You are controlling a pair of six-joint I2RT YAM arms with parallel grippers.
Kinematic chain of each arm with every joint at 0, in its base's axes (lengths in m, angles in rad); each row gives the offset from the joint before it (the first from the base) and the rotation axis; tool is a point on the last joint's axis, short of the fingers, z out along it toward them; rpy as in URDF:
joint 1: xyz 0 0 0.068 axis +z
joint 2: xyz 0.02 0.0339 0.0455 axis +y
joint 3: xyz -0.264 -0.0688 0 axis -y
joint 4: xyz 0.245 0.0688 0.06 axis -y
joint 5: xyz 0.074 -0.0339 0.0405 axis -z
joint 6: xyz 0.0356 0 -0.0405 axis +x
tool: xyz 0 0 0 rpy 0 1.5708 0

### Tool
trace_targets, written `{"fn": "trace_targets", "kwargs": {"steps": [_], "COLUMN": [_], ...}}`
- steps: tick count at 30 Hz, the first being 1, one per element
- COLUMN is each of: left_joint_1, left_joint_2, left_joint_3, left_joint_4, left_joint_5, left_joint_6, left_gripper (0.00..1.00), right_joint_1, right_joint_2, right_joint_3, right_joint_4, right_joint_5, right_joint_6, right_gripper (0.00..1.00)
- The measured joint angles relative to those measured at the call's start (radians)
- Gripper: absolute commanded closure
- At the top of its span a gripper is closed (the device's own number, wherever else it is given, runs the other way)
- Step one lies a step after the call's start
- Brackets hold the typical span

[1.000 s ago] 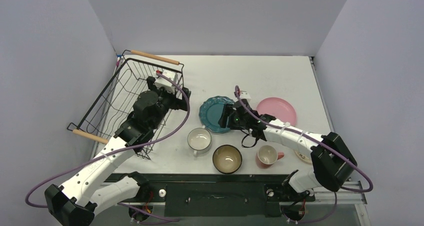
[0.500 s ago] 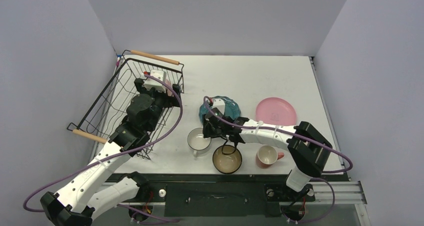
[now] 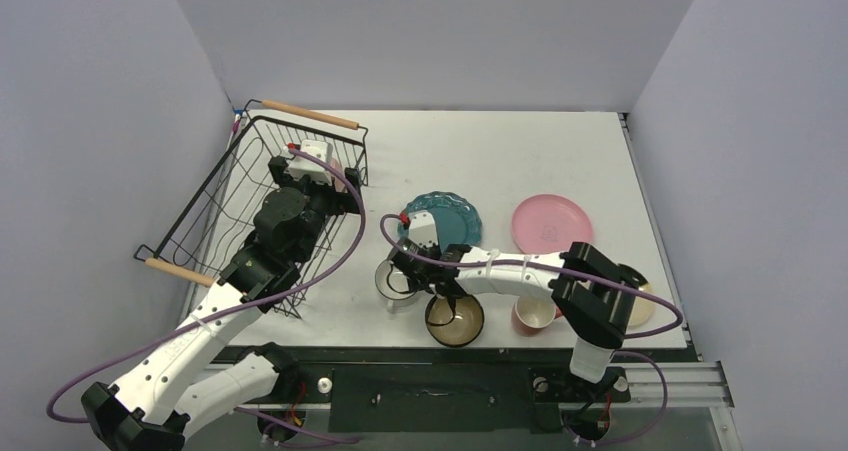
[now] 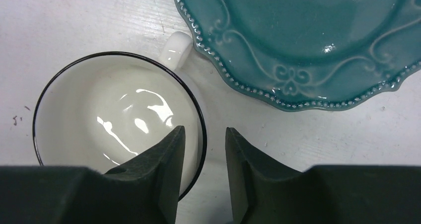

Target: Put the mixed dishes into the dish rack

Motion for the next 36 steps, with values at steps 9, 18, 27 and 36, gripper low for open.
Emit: {"fn": "trace_targets", "kwargs": {"steps": [9, 18, 27, 36], "left_joint_1": [0.001, 0.014, 0.019, 0.021], "left_joint_2": [0.000, 0.000, -0.015, -0.009], "left_joint_3": [0.000, 0.000, -0.001, 0.003], "left_joint_4": [0.000, -0.001, -0.001, -0.021], "left_joint_5": [-0.002, -0.002, 0.010, 0.085], "left_joint_6": [-0.005, -0.020, -0.030, -0.055], "left_gripper": [0.03, 0.04, 0.03, 0.04], "right_joint_1": [0.046, 0.046, 0.046, 0.052], "right_joint_2": [0.041, 0.068, 0.098, 0.116], "right_joint_3": [0.036, 0.040, 0.040, 0.043], "right_joint_4": [-0.036, -0.011, 0.042, 0.058], "right_joint_5": [0.072, 0.083, 0.082, 0.098], "right_joint_6": [0.035, 0.050, 0.049, 0.045], "right_gripper": [0.76, 0.78, 0.91, 1.00]}}
